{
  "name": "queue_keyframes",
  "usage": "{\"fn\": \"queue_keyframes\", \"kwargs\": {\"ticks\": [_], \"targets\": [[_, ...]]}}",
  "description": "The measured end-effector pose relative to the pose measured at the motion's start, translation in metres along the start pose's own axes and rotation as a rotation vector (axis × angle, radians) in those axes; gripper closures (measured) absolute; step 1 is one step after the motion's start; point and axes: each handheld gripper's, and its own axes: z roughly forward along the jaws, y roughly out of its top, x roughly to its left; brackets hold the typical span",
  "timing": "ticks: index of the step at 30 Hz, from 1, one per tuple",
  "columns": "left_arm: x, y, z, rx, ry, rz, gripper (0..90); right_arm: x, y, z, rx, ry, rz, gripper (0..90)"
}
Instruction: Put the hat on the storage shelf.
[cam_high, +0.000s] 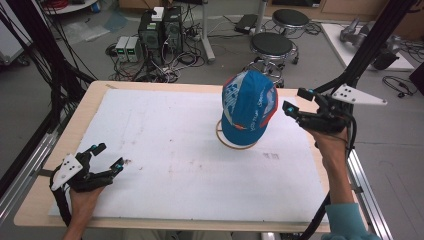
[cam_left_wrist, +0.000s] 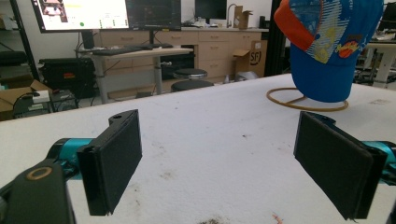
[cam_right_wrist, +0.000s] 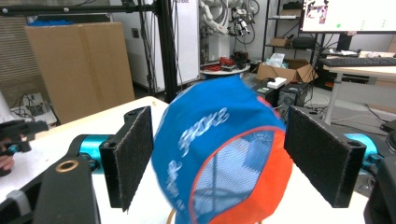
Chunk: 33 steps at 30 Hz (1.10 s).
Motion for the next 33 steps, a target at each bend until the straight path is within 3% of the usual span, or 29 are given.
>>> {"fn": "queue_keyframes", "kwargs": {"ticks": [9,12,18,23,28,31,33], "targets": [[0.000,0.000,0.000,0.003,0.001,-0.003,15.6,0.036,-0.038,-0.016,-0.054,-0.009,-0.001,22.9],[0.000,0.000,0.000,0.003,0.001,-0.004,15.6,0.048,-0.055,-0.016,-0.051,-0.042,-0.037,21.8],[0.000,0.000,0.000,0.005,0.003,-0.001,15.6,0.068,-0.092,-0.007,-0.036,-0.063,-0.077,20.1],[0.000,0.000,0.001,0.003,0.003,-0.004,15.6,0.073,-0.123,0.000,-0.030,-0.078,-0.050,19.3],[-0.001,0.000,0.001,0.001,0.004,-0.002,15.6,0.082,-0.154,0.011,-0.026,-0.114,-0.071,19.6],[0.000,0.000,0.001,0.005,0.004,-0.002,15.6,0.084,-0.160,0.019,0.038,-0.135,-0.057,16.4],[0.000,0.000,0.001,0.007,0.005,-0.004,15.6,0.083,-0.161,0.022,0.051,-0.131,-0.053,16.4]]}}
